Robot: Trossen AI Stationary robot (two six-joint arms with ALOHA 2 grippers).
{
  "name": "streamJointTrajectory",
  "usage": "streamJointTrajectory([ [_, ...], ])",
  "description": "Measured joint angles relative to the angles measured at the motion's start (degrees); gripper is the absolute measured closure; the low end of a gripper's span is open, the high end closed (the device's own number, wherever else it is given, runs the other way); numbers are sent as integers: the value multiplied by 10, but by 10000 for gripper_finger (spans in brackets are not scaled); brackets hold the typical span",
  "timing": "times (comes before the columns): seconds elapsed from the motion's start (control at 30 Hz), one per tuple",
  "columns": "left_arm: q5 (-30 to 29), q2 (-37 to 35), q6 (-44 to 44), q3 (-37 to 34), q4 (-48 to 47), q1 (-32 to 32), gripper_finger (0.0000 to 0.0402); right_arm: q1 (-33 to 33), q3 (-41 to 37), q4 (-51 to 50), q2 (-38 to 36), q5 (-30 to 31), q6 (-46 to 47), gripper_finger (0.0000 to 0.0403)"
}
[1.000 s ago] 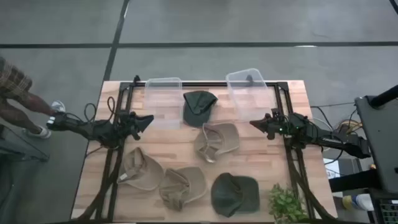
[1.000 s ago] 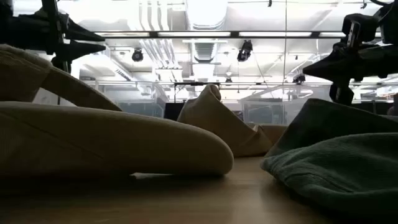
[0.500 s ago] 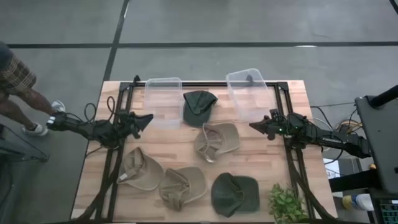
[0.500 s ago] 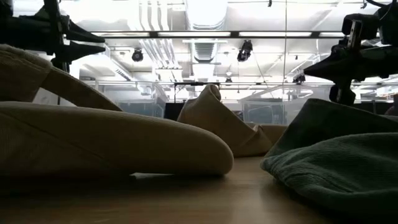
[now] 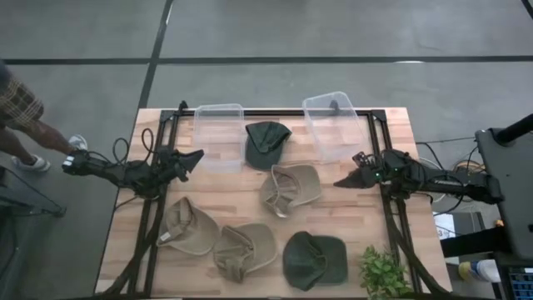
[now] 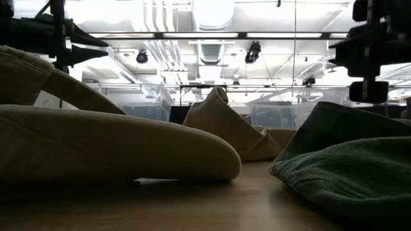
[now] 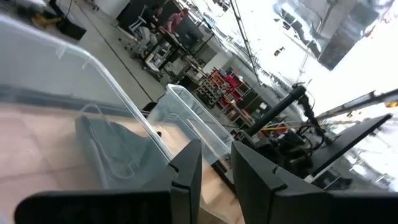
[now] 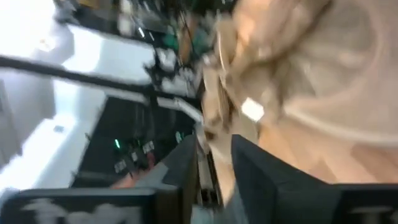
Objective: Pick & Place hat
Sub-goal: Put the bottom black cap into the right transparent bin
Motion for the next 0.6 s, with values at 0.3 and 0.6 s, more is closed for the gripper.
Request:
streamJointTrajectory([
  [0.3,-2,0,-44,0,2,0,321,94,152,-198,171,-18,-157,207],
  [0.6,-11,0,-49,0,4,0,321,196,252,-214,388,-28,-290,207],
])
